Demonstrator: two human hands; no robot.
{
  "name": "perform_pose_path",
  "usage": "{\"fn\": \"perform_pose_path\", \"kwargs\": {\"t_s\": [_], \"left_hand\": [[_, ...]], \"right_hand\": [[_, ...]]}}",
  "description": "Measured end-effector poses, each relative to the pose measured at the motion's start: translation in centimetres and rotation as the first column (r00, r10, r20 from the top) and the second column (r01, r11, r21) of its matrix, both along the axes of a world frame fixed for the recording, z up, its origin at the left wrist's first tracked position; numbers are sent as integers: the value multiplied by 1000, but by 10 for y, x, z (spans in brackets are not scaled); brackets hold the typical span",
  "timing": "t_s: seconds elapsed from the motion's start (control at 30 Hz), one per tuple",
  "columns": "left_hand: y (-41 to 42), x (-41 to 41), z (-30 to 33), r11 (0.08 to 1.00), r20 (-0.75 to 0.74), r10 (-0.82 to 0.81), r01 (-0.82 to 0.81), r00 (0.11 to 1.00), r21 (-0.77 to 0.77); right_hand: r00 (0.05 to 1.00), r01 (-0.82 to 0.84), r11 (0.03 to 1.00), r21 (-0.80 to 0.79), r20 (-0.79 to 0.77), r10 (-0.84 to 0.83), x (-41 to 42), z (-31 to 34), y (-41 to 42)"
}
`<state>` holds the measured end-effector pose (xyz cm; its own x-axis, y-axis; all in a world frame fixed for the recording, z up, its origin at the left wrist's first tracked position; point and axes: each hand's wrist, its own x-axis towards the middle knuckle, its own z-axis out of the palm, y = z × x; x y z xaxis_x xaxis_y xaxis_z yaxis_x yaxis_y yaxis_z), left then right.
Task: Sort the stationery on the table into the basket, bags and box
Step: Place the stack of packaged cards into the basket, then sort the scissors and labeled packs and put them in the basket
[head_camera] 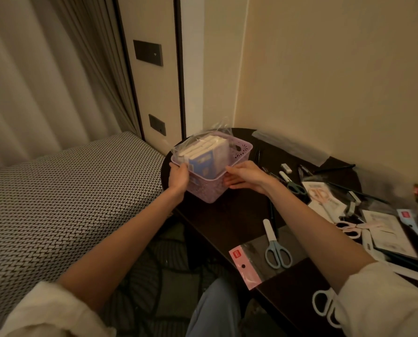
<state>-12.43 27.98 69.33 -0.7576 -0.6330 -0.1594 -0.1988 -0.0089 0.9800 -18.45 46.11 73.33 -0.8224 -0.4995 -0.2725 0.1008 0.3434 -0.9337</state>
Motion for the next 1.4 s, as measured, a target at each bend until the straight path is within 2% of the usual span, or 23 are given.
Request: {"fn": "perform_pose_path", "kwargs": {"t_s": [0.1,0.17,0.2,0.27,0.33,0.4,0.47,0.53,0.6,0.77,0.9,1.0,1.23,1.4], "left_hand": [[5,4,-4,998,-15,20,-21,1000,-58],[21,12,-6,974,4,165,-163,986,-155],[31,19,-6,944,-4,251,-246,968,-219],[50,33,-5,846,-138,344,-370,929,-383],[66,44,-7,772,-334,260,-403,906,-492],[79,49,-9,789,-446,83,-333,891,-517],[91,51,-9,829,-465,-86,-195,881,-524],[102,50,-10,833,-427,-206,-72,880,-549],[111,48,-11,834,-372,-279,31,885,-551],[122,43,-18,795,-105,-405,293,908,-532],[129,45,-27,769,-23,-432,355,901,-532],[131,48,-31,761,15,-437,378,899,-526],[136,53,-32,630,208,-480,500,852,-594],[135,55,-30,595,271,-473,531,838,-603]], "right_hand": [[996,2,998,65,-90,4,6,-5,7],[984,47,994,100,-174,-29,10,-11,16],[975,75,991,110,-216,-50,12,-13,23],[954,137,983,123,-282,-98,16,-17,38],[933,205,967,148,-327,-148,20,-19,56],[914,264,947,182,-362,-185,25,-21,77],[896,313,924,218,-391,-211,34,-23,99],[881,335,900,280,-432,-193,44,-26,119],[881,312,864,395,-460,-108,57,-27,134],[918,194,779,596,-391,70,89,-29,144],[943,115,712,693,-301,141,104,-38,139],[934,126,646,753,-310,179,116,-40,133],[953,197,702,684,-301,26,119,-42,131],[941,285,753,593,-322,-103,117,-39,146]]}}
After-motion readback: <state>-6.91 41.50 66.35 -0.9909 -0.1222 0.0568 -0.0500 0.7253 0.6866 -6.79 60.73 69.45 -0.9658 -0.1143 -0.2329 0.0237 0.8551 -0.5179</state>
